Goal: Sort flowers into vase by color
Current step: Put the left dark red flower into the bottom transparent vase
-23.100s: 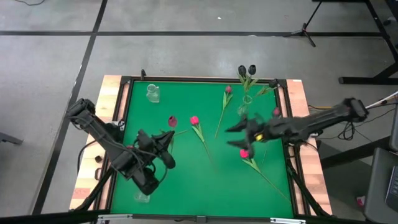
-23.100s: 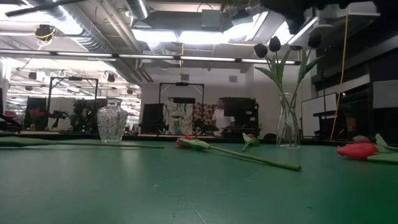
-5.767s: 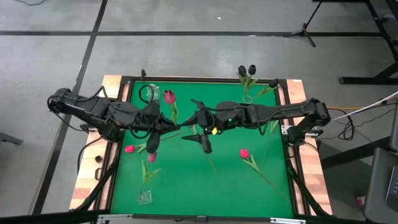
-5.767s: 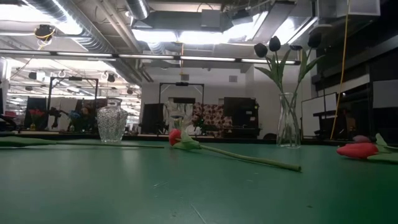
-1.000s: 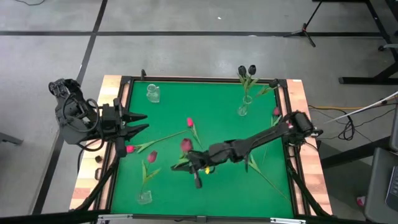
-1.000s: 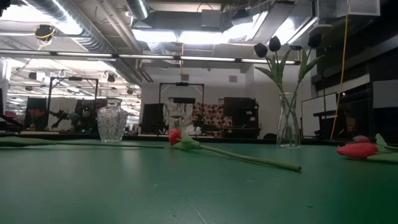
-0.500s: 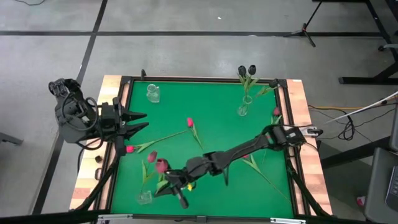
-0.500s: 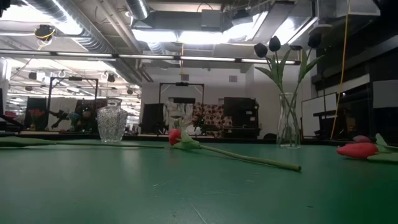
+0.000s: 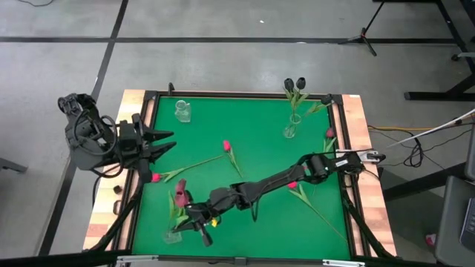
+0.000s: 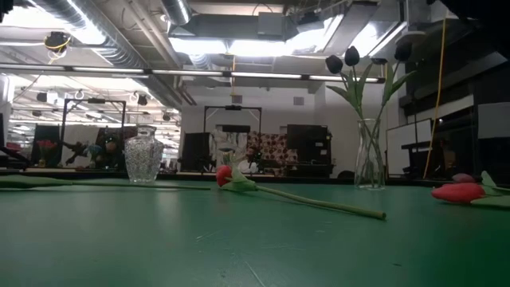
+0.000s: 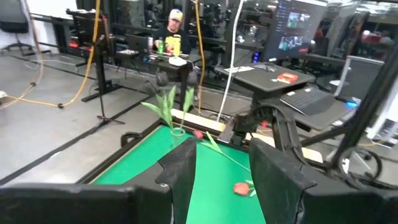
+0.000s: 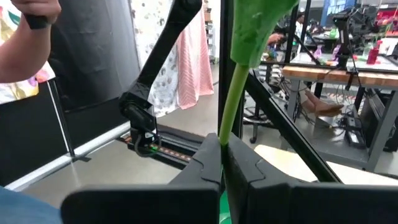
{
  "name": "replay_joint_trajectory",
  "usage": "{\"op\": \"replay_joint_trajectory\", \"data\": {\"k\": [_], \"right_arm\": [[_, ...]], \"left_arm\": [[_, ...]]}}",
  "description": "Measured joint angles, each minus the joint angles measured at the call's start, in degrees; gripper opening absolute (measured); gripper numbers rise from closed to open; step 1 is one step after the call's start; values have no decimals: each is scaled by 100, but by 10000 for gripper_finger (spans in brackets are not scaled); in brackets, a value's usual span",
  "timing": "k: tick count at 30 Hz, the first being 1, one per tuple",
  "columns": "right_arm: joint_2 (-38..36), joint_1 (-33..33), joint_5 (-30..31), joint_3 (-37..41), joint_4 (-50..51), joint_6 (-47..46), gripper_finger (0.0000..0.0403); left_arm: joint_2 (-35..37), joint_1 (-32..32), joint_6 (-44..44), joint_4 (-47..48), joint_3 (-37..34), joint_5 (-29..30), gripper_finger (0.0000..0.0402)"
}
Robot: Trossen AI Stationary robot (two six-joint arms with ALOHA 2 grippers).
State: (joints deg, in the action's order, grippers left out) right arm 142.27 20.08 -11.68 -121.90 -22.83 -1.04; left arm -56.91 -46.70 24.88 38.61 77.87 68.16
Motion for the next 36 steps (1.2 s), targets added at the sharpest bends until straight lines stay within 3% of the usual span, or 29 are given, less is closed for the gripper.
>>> {"op": "replay_joint_trajectory", "data": {"k": [14,36], "right_arm": [[143,-31,111,-123,313,306,0],[137,-24,632,-121,798,551,2]], "left_arm": [[419,2,44,347,0,621,144],[488,0,46,450,0,637,144]]}}
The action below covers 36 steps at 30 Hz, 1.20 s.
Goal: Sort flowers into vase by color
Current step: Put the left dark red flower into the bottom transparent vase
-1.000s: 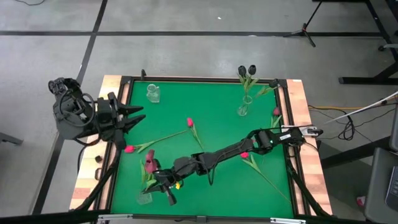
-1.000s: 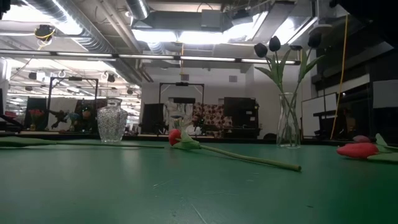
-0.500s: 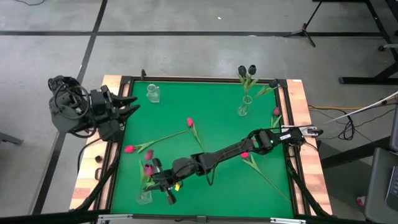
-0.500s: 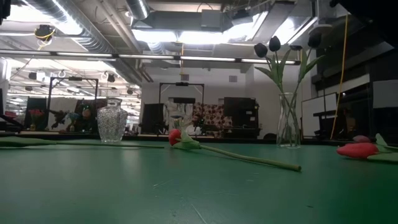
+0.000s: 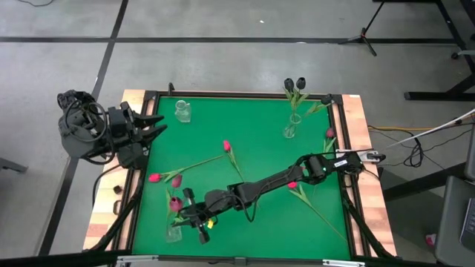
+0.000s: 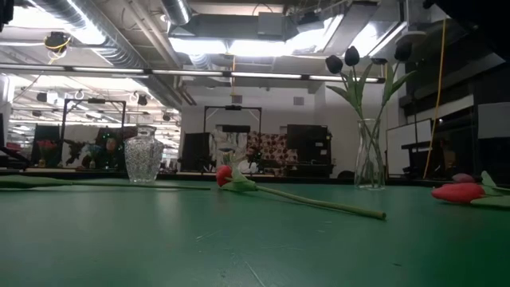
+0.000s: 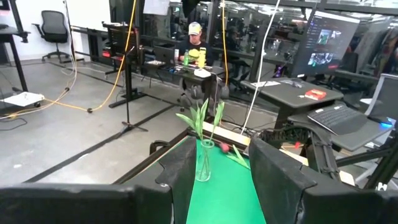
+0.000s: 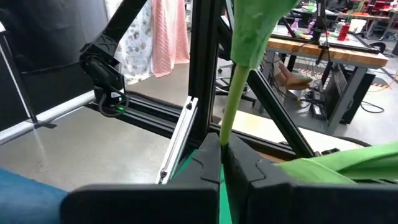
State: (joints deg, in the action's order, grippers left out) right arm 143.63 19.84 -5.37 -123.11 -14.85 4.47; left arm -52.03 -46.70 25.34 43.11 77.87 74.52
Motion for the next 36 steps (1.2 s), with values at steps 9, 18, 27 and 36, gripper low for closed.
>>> {"op": "replay_joint_trajectory", "data": {"k": [9,18,27,36], "right_arm": [[192,0,21,9,-224,-131,4],[293,0,129,9,-238,-269,23],[302,0,-136,9,-280,-284,42],[302,0,-175,9,-231,-578,146]], "left_arm": [[0,0,2,-2,2,-1,144],[-2,0,4,-4,2,-2,144],[-2,2,77,-15,1,-11,144],[-2,0,129,-17,1,-26,144]]}}
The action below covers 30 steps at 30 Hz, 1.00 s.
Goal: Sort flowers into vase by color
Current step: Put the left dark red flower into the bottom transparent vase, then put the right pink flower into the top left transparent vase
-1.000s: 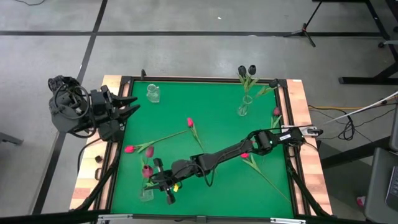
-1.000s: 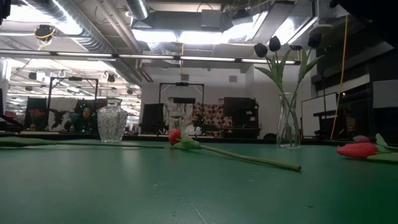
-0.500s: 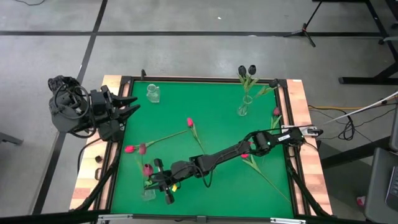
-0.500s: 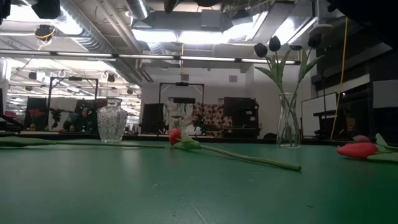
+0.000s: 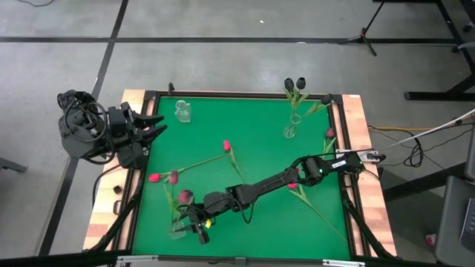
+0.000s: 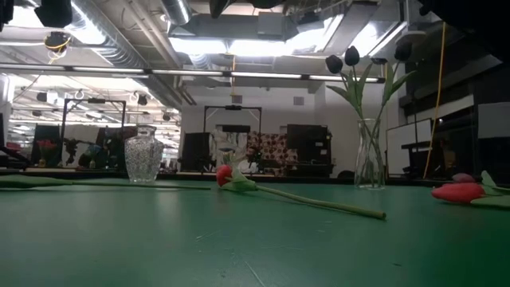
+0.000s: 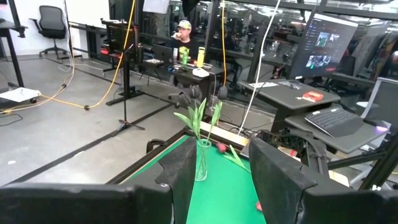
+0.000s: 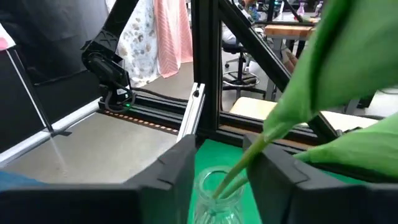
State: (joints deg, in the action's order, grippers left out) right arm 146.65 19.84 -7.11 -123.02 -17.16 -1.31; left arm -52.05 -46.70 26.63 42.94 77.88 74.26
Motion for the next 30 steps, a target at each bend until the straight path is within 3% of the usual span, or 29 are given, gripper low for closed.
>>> {"op": "replay_joint_trajectory", "data": {"k": [12,30], "right_arm": [[-12,-9,170,0,1044,27,219],[-1198,-71,1951,-9,4802,1047,225]], "left_arm": [[0,1,-2,-2,-1,-2,144],[155,0,191,234,-1,269,144]]}}
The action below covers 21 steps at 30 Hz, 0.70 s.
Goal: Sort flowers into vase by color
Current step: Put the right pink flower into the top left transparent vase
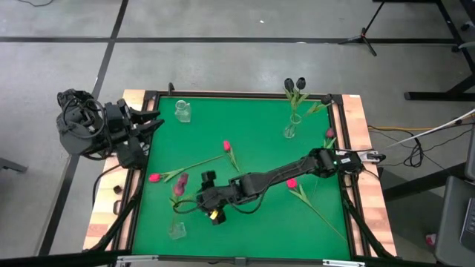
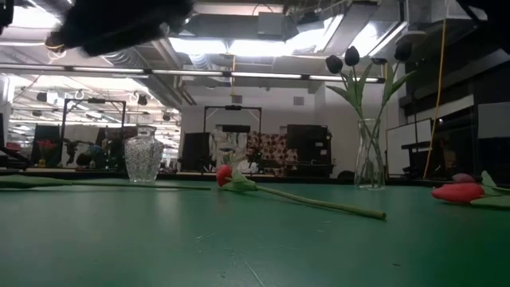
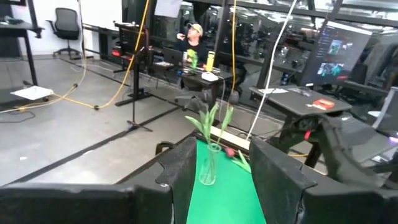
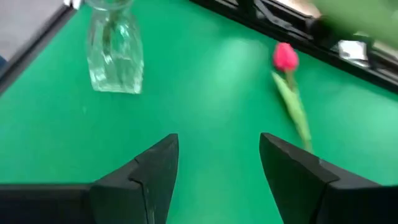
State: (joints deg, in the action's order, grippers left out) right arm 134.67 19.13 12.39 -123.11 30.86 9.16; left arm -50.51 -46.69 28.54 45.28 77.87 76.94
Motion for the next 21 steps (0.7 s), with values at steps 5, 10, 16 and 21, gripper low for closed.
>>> {"op": "replay_joint_trajectory", "data": {"k": [5,10,16,21], "right_arm": [[-447,-2,89,2,1341,-168,225],[-889,-3,744,2,2862,-548,225],[-1401,-87,1343,150,4118,-1289,225],[-2300,-285,1402,1542,3757,-1939,225]], "left_arm": [[104,0,376,353,0,32,144],[282,1,1227,1147,0,55,144],[383,2,2239,2114,0,47,144],[414,2,2952,2804,0,-126,144]]}}
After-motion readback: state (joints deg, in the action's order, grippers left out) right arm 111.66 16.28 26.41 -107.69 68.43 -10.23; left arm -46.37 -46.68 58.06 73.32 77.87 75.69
